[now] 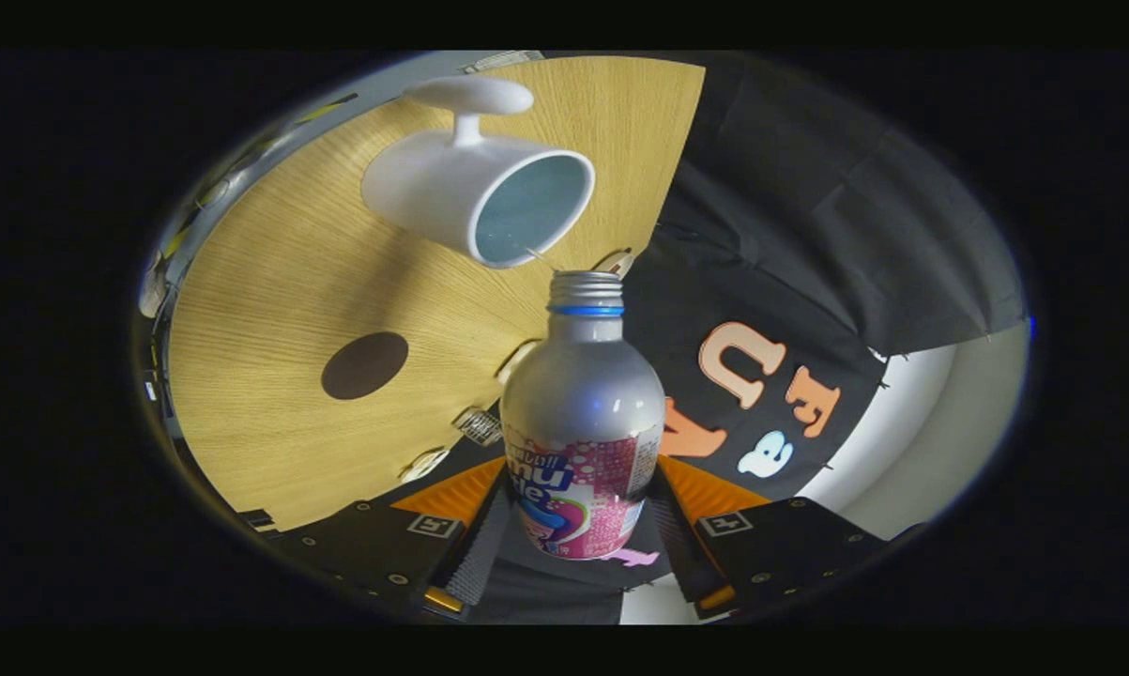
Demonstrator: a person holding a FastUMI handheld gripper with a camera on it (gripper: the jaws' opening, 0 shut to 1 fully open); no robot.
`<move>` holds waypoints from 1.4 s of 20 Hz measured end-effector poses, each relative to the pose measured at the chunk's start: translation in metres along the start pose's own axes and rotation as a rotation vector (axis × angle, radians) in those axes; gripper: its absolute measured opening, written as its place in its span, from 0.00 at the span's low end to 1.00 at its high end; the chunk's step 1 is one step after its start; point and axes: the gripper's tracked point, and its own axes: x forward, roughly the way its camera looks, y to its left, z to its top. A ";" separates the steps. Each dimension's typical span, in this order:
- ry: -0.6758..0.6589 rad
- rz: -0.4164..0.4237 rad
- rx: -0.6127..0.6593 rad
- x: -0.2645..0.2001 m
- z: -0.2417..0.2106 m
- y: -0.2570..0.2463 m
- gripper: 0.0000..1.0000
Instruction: Take the bottle from table, then pour the juice into the cup, finally place the bottle on the coaster
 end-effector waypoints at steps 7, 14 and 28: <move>-0.015 0.083 0.185 0.002 0.001 0.025 0.77; -0.022 0.100 0.462 0.000 0.004 0.036 0.77; -0.044 0.139 1.121 -0.001 -0.008 0.038 0.78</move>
